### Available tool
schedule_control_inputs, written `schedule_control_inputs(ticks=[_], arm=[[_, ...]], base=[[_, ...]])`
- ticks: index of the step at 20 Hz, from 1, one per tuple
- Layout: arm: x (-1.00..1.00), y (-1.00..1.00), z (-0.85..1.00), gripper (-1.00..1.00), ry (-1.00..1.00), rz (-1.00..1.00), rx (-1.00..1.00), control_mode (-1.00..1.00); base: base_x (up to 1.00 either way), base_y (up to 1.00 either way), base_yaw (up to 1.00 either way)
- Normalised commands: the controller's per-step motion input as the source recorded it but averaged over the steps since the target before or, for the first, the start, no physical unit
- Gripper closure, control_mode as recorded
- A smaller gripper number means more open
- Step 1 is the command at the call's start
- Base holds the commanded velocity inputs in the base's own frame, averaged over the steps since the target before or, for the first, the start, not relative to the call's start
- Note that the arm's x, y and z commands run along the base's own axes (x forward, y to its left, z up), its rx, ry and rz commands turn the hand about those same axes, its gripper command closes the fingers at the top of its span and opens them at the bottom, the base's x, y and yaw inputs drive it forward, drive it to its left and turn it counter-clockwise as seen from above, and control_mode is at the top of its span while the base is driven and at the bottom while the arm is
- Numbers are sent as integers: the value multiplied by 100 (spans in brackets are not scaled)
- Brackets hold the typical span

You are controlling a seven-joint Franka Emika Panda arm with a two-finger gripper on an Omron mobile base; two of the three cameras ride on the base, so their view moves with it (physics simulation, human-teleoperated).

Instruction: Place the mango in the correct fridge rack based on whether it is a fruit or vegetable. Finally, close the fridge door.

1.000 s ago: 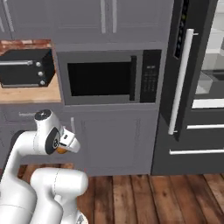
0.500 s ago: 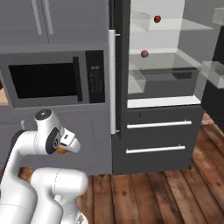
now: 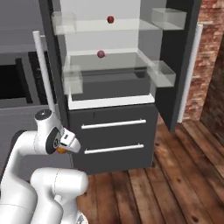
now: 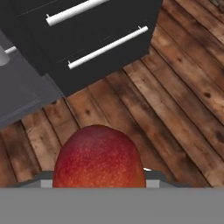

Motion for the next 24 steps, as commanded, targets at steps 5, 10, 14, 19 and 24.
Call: schedule_control_inputs(ticks=[5,10,14,19,24], arm=[[0,0,0,100,0,0,0,100],[0,0,0,100,0,0,0,100],[0,0,0,100,0,0,0,100],[0,0,0,100,0,0,0,100],[0,0,0,100,0,0,0,100]], base=[[24,-95,-6],[85,-38,10],[93,-18,27],[92,-9,31],[76,-24,28]])
